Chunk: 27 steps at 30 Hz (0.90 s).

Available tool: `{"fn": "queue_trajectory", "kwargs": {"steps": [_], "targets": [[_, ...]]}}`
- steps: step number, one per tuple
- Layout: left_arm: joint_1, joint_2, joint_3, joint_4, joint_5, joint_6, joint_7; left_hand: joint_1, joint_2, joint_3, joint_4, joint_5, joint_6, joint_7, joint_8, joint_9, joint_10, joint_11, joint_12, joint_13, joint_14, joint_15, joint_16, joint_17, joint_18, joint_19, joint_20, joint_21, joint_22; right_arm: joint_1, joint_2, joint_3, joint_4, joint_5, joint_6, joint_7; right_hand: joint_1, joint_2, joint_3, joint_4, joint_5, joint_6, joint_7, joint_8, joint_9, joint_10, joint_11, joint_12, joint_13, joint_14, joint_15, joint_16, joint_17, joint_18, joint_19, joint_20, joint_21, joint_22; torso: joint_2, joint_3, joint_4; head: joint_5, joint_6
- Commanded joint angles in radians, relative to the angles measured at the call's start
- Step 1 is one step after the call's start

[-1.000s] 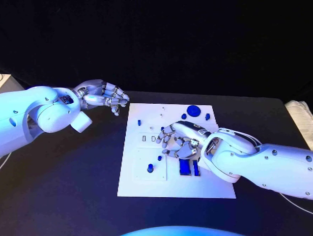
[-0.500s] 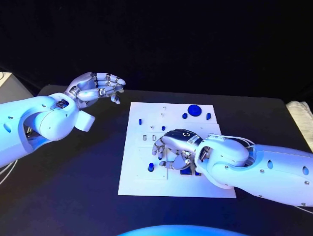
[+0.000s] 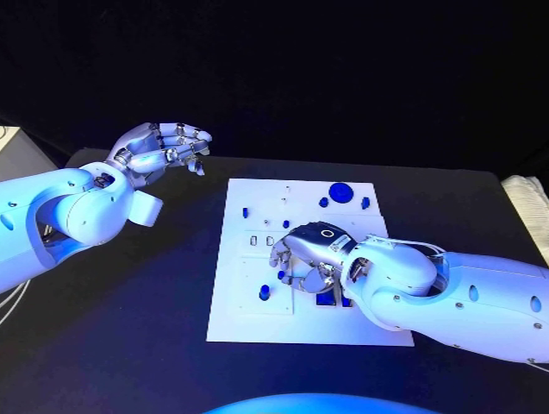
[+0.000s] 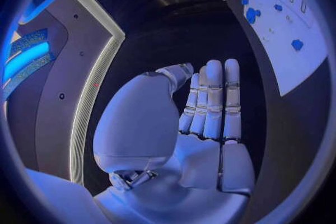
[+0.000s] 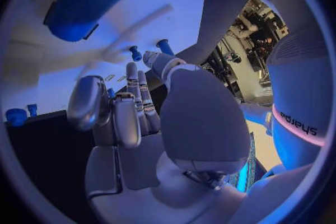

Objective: Assemble the parts on the task board

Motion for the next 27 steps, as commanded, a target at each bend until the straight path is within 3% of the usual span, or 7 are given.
{"fn": "queue_trajectory", "kwargs": {"steps": [1, 27], "targets": [[0.000, 0.000, 0.001, -0.002, 0.026, -0.010, 0.017, -0.008, 0.001, 0.000, -0.005, -0.007, 0.003, 0.011, -0.006, -0.002, 0.001, 0.007, -0.005, -0.002, -0.001, 0.003, -0.005, -0.001, 0.012, -0.001, 0.004, -0.006, -0.001, -0.002, -0.003, 0.000, 0.004, -0.035, -0.056, -0.018, 0.002, 0.011, 0.014, -0.004, 0.000, 0.013, -0.005, 0.005, 0.002, 0.021, -0.006, 0.006, 0.001, 0.040, -0.006, 0.002, -0.002, -0.016, 0.012, -0.001, 0.024, 0.042, 0.001, 0.0010, -0.0002, 0.002, -0.001], [0.000, 0.003, 0.001, -0.012, 0.031, -0.007, 0.003, -0.012, 0.002, -0.002, -0.010, -0.009, 0.007, 0.010, -0.006, -0.008, 0.010, 0.005, 0.000, -0.006, 0.004, 0.001, -0.001, -0.003, 0.013, 0.003, 0.004, -0.007, -0.002, -0.009, 0.015, -0.002, -0.013, -0.022, 0.057, -0.017, -0.027, 0.004, 0.028, -0.018, -0.022, 0.032, -0.007, 0.005, 0.007, -0.021, 0.002, -0.031, -0.020, 0.041, -0.001, 0.007, 0.002, -0.014, 0.004, 0.000, 0.004, 0.038, -0.001, -0.0010, -0.0005, 0.005, -0.015]]}}
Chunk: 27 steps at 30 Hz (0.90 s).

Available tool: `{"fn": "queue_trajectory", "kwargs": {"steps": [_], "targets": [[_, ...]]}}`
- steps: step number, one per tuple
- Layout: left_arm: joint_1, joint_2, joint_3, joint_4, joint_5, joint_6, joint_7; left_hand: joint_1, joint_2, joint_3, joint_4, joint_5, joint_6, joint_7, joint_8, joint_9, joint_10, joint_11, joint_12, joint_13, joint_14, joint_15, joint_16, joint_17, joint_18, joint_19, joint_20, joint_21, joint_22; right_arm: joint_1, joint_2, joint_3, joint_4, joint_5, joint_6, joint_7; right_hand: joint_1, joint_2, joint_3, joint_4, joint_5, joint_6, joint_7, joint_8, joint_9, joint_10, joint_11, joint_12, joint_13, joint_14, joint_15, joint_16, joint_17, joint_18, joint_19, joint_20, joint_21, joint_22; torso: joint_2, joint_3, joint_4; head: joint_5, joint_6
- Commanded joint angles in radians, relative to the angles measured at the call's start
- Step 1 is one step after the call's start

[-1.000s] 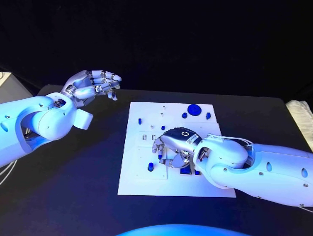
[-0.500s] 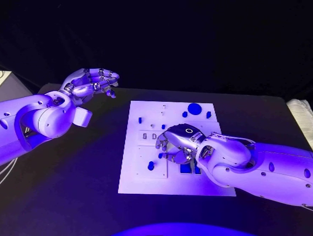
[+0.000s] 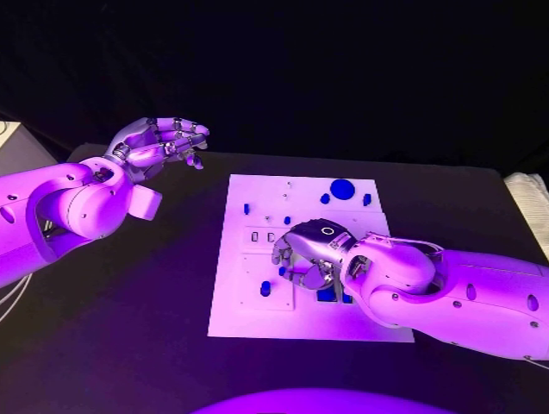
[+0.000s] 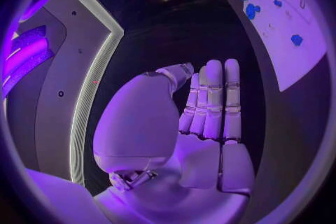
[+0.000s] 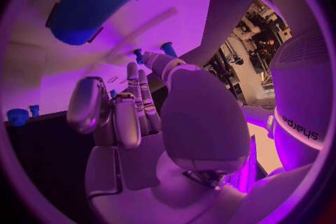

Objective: Assemble the parts on the task board

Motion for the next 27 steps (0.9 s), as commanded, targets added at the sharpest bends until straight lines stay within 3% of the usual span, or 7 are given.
{"fn": "queue_trajectory", "kwargs": {"steps": [1, 8, 20, 27], "targets": [[0.000, 0.002, 0.001, 0.000, 0.009, 0.002, 0.005, -0.012, 0.002, -0.003, -0.005, -0.005, 0.004, 0.006, -0.006, -0.002, 0.007, 0.002, 0.000, -0.001, 0.004, 0.001, -0.001, -0.002, 0.013, 0.003, 0.004, -0.007, -0.001, -0.002, 0.003, -0.001, -0.003, -0.003, 0.049, 0.005, -0.010, 0.001, 0.006, -0.003, -0.006, 0.006, -0.001, 0.004, 0.001, -0.011, -0.001, -0.007, -0.004, 0.041, -0.001, 0.006, 0.001, -0.014, -0.003, 0.000, -0.007, 0.037, -0.001, -0.0003, -0.0008, 0.001, -0.003], [0.000, 0.003, 0.001, -0.001, 0.009, 0.002, 0.003, -0.014, 0.001, -0.003, -0.005, -0.006, 0.003, 0.006, -0.006, -0.003, 0.006, 0.002, 0.000, -0.002, 0.005, 0.001, 0.000, -0.002, 0.014, 0.003, 0.004, -0.007, -0.002, -0.005, 0.011, -0.001, -0.016, -0.001, 0.048, -0.003, -0.012, 0.006, 0.011, -0.006, -0.005, 0.009, -0.001, 0.003, 0.002, -0.018, 0.000, -0.016, -0.012, 0.041, 0.001, 0.006, 0.000, -0.011, -0.008, 0.002, -0.020, 0.032, 0.000, 0.0001, -0.0002, 0.000, -0.004], [0.000, 0.003, 0.001, -0.001, 0.009, 0.003, 0.000, -0.016, 0.001, -0.005, -0.005, -0.006, 0.003, 0.007, -0.007, -0.004, 0.006, 0.002, 0.000, -0.003, 0.006, 0.001, 0.000, -0.002, 0.014, 0.004, 0.005, -0.007, -0.002, -0.009, 0.017, -0.002, -0.021, 0.007, 0.025, -0.003, -0.017, 0.039, 0.047, -0.011, -0.012, 0.038, -0.009, 0.010, 0.011, 0.014, -0.006, -0.026, -0.032, 0.037, -0.004, 0.000, -0.013, -0.012, -0.005, 0.000, -0.013, 0.038, 0.000, 0.0007, -0.0014, 0.001, -0.008], [0.000, 0.003, 0.001, -0.002, 0.009, 0.003, -0.003, -0.016, 0.001, -0.005, -0.005, -0.006, 0.003, 0.007, -0.007, -0.004, 0.006, 0.002, 0.000, -0.003, 0.006, 0.001, 0.000, -0.002, 0.014, 0.004, 0.005, -0.007, -0.002, -0.010, 0.018, -0.002, -0.021, 0.014, 0.011, -0.004, -0.031, 0.040, 0.049, -0.009, -0.015, 0.048, -0.012, 0.014, 0.016, 0.029, -0.009, -0.030, -0.039, 0.036, -0.006, -0.001, -0.016, -0.013, -0.003, -0.002, -0.009, 0.042, 0.000, 0.0008, -0.0017, 0.001, -0.010]]}}
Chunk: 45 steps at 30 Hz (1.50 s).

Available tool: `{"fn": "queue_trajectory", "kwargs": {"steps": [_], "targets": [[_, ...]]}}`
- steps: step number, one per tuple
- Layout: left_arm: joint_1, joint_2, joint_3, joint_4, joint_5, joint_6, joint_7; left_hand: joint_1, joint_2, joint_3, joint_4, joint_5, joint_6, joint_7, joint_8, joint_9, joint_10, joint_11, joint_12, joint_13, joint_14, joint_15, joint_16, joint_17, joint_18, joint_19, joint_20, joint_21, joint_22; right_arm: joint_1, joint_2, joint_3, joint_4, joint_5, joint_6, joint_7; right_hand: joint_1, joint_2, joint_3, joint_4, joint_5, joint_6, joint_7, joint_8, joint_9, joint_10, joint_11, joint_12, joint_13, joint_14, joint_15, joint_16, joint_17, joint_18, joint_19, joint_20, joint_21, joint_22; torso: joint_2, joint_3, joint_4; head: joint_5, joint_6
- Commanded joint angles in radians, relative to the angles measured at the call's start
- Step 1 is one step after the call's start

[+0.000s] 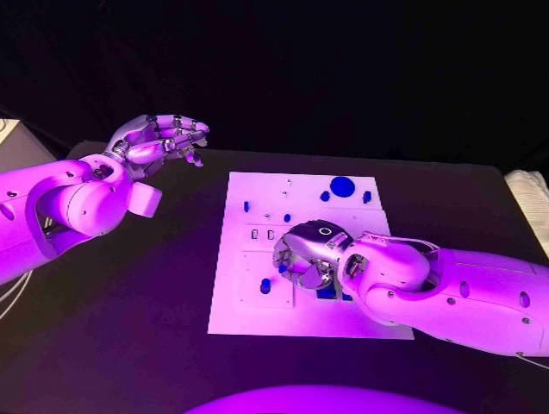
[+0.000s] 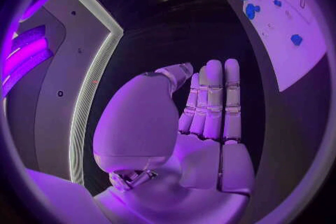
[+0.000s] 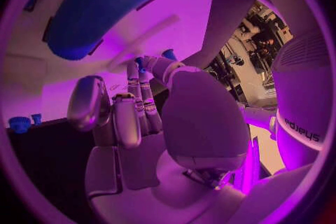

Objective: Assemble the parts on the task board

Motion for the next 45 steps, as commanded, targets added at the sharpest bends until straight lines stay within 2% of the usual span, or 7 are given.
{"fn": "queue_trajectory", "kwargs": {"steps": [1, 7, 12, 15, 19, 23, 45], "targets": [[0.000, 0.002, 0.001, 0.001, 0.007, 0.003, 0.001, -0.011, 0.001, -0.003, -0.002, -0.007, 0.003, 0.007, -0.003, -0.002, 0.007, 0.002, 0.000, -0.002, 0.007, 0.002, 0.001, -0.001, 0.014, 0.005, 0.005, -0.004, -0.001, -0.001, 0.001, 0.000, 0.002, 0.006, -0.013, 0.000, -0.009, 0.001, 0.003, 0.001, -0.006, 0.008, 0.002, 0.003, 0.002, 0.006, 0.000, -0.003, -0.002, 0.036, -0.006, -0.001, -0.002, -0.013, 0.001, -0.006, 0.006, 0.042, 0.000, 0.0001, -0.0002, 0.000, -0.001], [0.000, 0.002, 0.001, 0.000, 0.007, 0.004, -0.001, -0.011, 0.001, -0.003, -0.002, -0.007, 0.003, 0.007, -0.003, -0.002, 0.007, 0.002, 0.000, -0.002, 0.007, 0.002, 0.002, -0.001, 0.014, 0.005, 0.005, -0.004, -0.001, -0.002, 0.001, 0.000, 0.001, 0.009, -0.025, -0.005, -0.014, -0.001, 0.002, 0.002, -0.007, 0.009, 0.002, 0.003, 0.003, 0.009, -0.001, -0.006, -0.004, 0.036, -0.007, -0.001, -0.002, -0.013, 0.002, -0.006, 0.008, 0.043, 0.000, -0.0001, 0.0002, -0.001, -0.002], [0.000, 0.002, 0.001, 0.000, 0.007, 0.005, -0.002, -0.011, 0.001, -0.003, -0.002, -0.007, 0.002, 0.007, -0.003, -0.003, 0.007, 0.002, 0.000, -0.002, 0.008, 0.001, 0.002, -0.001, 0.014, 0.006, 0.005, -0.004, -0.001, -0.002, 0.003, 0.000, 0.000, 0.005, -0.032, -0.019, -0.005, 0.016, 0.018, -0.009, -0.008, 0.018, 0.000, 0.006, 0.009, 0.025, -0.004, -0.011, -0.011, 0.037, -0.010, -0.001, -0.001, -0.014, 0.005, -0.009, 0.013, 0.047, 0.000, -0.0009, 0.0002, -0.002, -0.002], [0.000, 0.001, 0.001, 0.000, 0.007, 0.005, -0.003, -0.011, 0.001, -0.003, -0.002, -0.007, 0.002, 0.007, -0.003, -0.003, 0.007, 0.002, 0.000, -0.002, 0.008, 0.001, 0.002, -0.001, 0.014, 0.006, 0.005, -0.004, -0.001, -0.002, 0.005, 0.000, 0.000, -0.001, -0.037, -0.030, 0.015, 0.035, 0.043, -0.034, -0.025, 0.031, -0.001, 0.013, 0.019, 0.049, -0.009, -0.016, -0.016, 0.038, -0.015, 0.001, 0.001, -0.017, 0.010, -0.013, 0.029, 0.056, 0.000, -0.0009, 0.0005, -0.003, -0.002], [0.000, 0.001, 0.001, 0.000, 0.007, 0.006, -0.004, -0.011, 0.001, -0.003, -0.002, -0.007, 0.002, 0.007, -0.003, -0.003, 0.007, 0.002, 0.000, -0.002, 0.008, 0.001, 0.002, -0.001, 0.014, 0.006, 0.005, -0.004, -0.001, -0.003, 0.006, 0.000, 0.001, -0.009, -0.044, -0.042, 0.033, 0.053, 0.077, -0.067, -0.009, 0.037, 0.001, 0.018, 0.031, 0.074, -0.012, -0.023, -0.019, 0.041, -0.018, 0.006, 0.009, -0.021, 0.018, -0.018, 0.055, 0.072, 0.000, -0.0008, 0.0004, -0.003, -0.003], [0.000, 0.001, 0.001, -0.001, 0.007, 0.007, -0.005, -0.011, 0.001, -0.003, -0.003, -0.007, 0.003, 0.007, -0.003, -0.004, 0.007, 0.002, 0.001, -0.003, 0.009, 0.001, 0.003, -0.001, 0.014, 0.006, 0.005, -0.004, -0.002, -0.004, 0.006, 0.000, 0.002, -0.014, -0.050, -0.051, 0.034, 0.060, 0.099, -0.088, -0.013, 0.040, 0.000, 0.020, 0.039, 0.090, -0.014, -0.028, -0.020, 0.041, -0.020, 0.006, 0.007, -0.022, 0.020, -0.021, 0.064, 0.079, -0.001, -0.0009, 0.0001, -0.004, -0.005], [0.000, 0.001, 0.001, -0.014, 0.006, 0.010, -0.008, -0.015, -0.001, -0.006, -0.004, -0.008, 0.002, 0.007, -0.004, -0.007, 0.007, 0.002, 0.001, -0.005, 0.011, 0.001, 0.006, -0.001, 0.014, 0.008, 0.005, -0.005, -0.002, -0.005, -0.033, 0.002, 0.049, 0.016, -0.122, -0.028, 0.020, 0.058, 0.106, -0.099, -0.021, 0.046, -0.001, 0.023, 0.047, 0.104, -0.016, -0.033, -0.020, 0.040, -0.021, 0.005, 0.004, -0.023, 0.020, -0.022, 0.070, 0.085, -0.002, -0.0001, -0.0003, -0.011, 0.001]]}}
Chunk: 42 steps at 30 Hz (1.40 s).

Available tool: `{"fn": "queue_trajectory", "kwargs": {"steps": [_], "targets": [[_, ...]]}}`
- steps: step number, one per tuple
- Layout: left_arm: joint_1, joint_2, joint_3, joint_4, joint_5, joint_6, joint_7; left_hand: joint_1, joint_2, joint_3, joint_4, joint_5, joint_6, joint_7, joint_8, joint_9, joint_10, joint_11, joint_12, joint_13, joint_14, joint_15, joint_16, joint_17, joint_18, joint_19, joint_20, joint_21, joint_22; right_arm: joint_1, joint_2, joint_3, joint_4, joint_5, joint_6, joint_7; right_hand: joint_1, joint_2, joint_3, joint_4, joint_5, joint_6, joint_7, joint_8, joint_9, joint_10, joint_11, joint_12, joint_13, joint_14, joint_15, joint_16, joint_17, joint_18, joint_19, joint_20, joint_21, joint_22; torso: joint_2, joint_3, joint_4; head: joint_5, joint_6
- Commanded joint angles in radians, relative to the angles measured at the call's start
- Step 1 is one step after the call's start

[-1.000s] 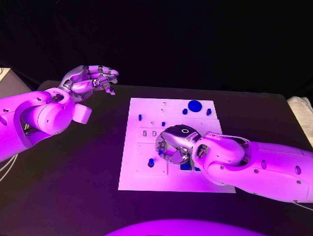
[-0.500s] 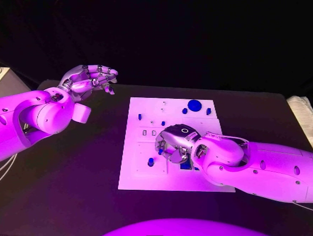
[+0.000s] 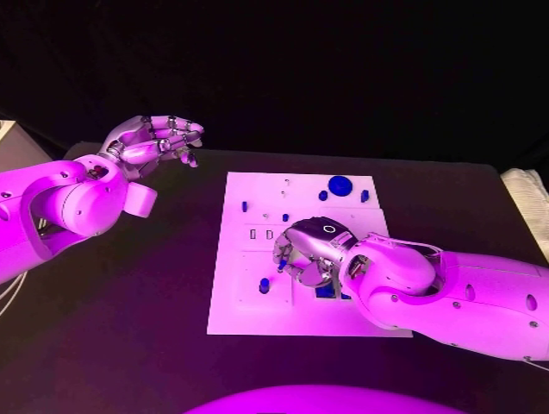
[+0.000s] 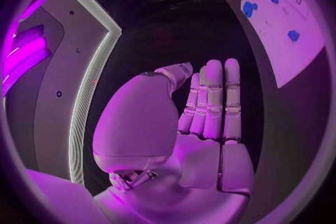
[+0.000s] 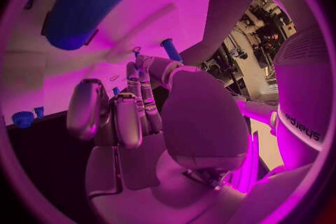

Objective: Assemble the parts on the task board

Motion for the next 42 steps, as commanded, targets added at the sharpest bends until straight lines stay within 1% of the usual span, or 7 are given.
{"fn": "queue_trajectory", "kwargs": {"steps": [1, 7, 14, 18, 23, 28, 42], "targets": [[0.000, 0.002, 0.001, -0.001, 0.006, 0.010, 0.002, -0.011, 0.003, -0.003, -0.001, -0.004, 0.002, 0.007, -0.004, -0.001, 0.007, 0.002, 0.001, -0.001, 0.008, -0.002, 0.006, -0.002, 0.014, 0.004, 0.001, -0.005, -0.001, 0.001, -0.009, 0.002, 0.012, 0.009, -0.036, 0.006, -0.002, 0.005, 0.005, -0.001, -0.001, 0.007, -0.001, 0.007, 0.002, 0.024, -0.018, 0.002, 0.002, 0.040, -0.007, 0.001, -0.001, -0.008, 0.004, -0.006, 0.006, 0.085, -0.001, -0.0004, 0.0000, -0.003, 0.002], [0.000, 0.002, 0.001, -0.006, 0.005, 0.011, -0.001, -0.011, 0.002, -0.004, -0.001, -0.004, 0.002, 0.007, -0.005, -0.002, 0.006, 0.002, 0.001, -0.002, 0.008, -0.002, 0.006, -0.002, 0.014, 0.005, 0.001, -0.005, -0.001, 0.010, -0.039, 0.010, 0.030, 0.012, -0.050, 0.010, -0.004, 0.005, 0.005, -0.001, -0.001, 0.007, -0.001, 0.007, 0.002, 0.024, -0.018, 0.001, 0.002, 0.040, -0.007, 0.002, 0.001, -0.008, 0.005, -0.006, 0.009, 0.086, -0.001, -0.0005, 0.0008, -0.007, 0.007], [0.000, 0.001, 0.001, -0.010, 0.005, 0.011, -0.002, -0.013, 0.001, -0.005, -0.001, -0.004, 0.001, 0.007, -0.005, -0.003, 0.005, 0.003, 0.000, -0.003, 0.008, -0.002, 0.007, -0.002, 0.014, 0.005, 0.001, -0.005, -0.002, 0.033, -0.096, 0.018, 0.034, 0.013, -0.056, 0.006, -0.005, 0.004, 0.006, -0.002, -0.001, 0.008, -0.001, 0.007, 0.003, 0.025, -0.018, 0.000, 0.002, 0.041, -0.007, 0.002, 0.002, -0.009, 0.006, -0.006, 0.013, 0.088, -0.001, -0.0008, -0.0007, -0.008, 0.013], [0.000, 0.002, 0.001, -0.010, 0.005, 0.011, -0.001, -0.013, 0.001, -0.005, -0.001, -0.004, 0.001, 0.007, -0.005, -0.003, 0.005, 0.003, 0.000, -0.003, 0.008, -0.002, 0.007, -0.002, 0.014, 0.005, 0.001, -0.005, -0.002, 0.049, -0.131, 0.022, 0.021, 0.013, -0.062, 0.000, -0.008, 0.003, 0.005, -0.003, -0.002, 0.009, -0.002, 0.008, 0.005, 0.026, -0.018, -0.001, 0.002, 0.041, -0.007, 0.003, 0.003, -0.010, 0.008, -0.006, 0.022, 0.092, -0.001, -0.0006, -0.0027, -0.015, 0.016], [0.000, 0.003, 0.001, -0.011, 0.005, 0.011, 0.000, -0.013, 0.001, -0.005, -0.001, -0.004, 0.001, 0.007, -0.005, -0.003, 0.005, 0.003, 0.000, -0.003, 0.008, -0.002, 0.007, -0.002, 0.014, 0.005, 0.001, -0.005, -0.002, 0.068, -0.172, 0.028, 0.003, 0.014, -0.069, -0.009, -0.010, 0.002, 0.005, -0.003, -0.003, 0.010, -0.002, 0.009, 0.006, 0.027, -0.019, -0.002, 0.002, 0.041, -0.007, 0.004, 0.004, -0.012, 0.010, -0.006, 0.028, 0.095, 0.000, 0.0000, -0.0010, -0.030, 0.022], [0.000, 0.007, 0.001, -0.014, 0.005, 0.012, 0.000, -0.014, 0.001, -0.006, -0.002, -0.004, 0.000, 0.008, -0.006, -0.004, 0.005, 0.003, 0.000, -0.004, 0.009, -0.002, 0.007, -0.002, 0.014, 0.006, 0.002, -0.006, -0.002, 0.085, -0.200, 0.031, -0.019, 0.012, -0.073, -0.017, -0.011, 0.002, 0.006, -0.004, -0.003, 0.011, -0.003, 0.009, 0.007, 0.028, -0.019, -0.003, 0.001, 0.042, -0.008, 0.005, 0.007, -0.013, 0.012, -0.006, 0.035, 0.099, 0.000, 0.0006, -0.0013, -0.037, 0.026], [-0.002, 0.012, 0.000, -0.018, 0.005, 0.013, 0.000, -0.014, 0.000, -0.006, -0.003, -0.004, 0.000, 0.008, -0.006, -0.005, 0.004, 0.003, 0.000, -0.005, 0.009, -0.002, 0.008, -0.002, 0.014, 0.006, 0.002, -0.006, -0.002, 0.099, -0.214, 0.032, -0.078, -0.001, -0.060, -0.035, -0.013, 0.001, 0.006, -0.006, -0.005, 0.013, -0.004, 0.010, 0.008, 0.031, -0.020, -0.004, 0.001, 0.043, -0.008, 0.007, 0.010, -0.014, 0.014, -0.006, 0.044, 0.103, 0.001, -0.0009, 0.0015, -0.048, 0.025]]}}
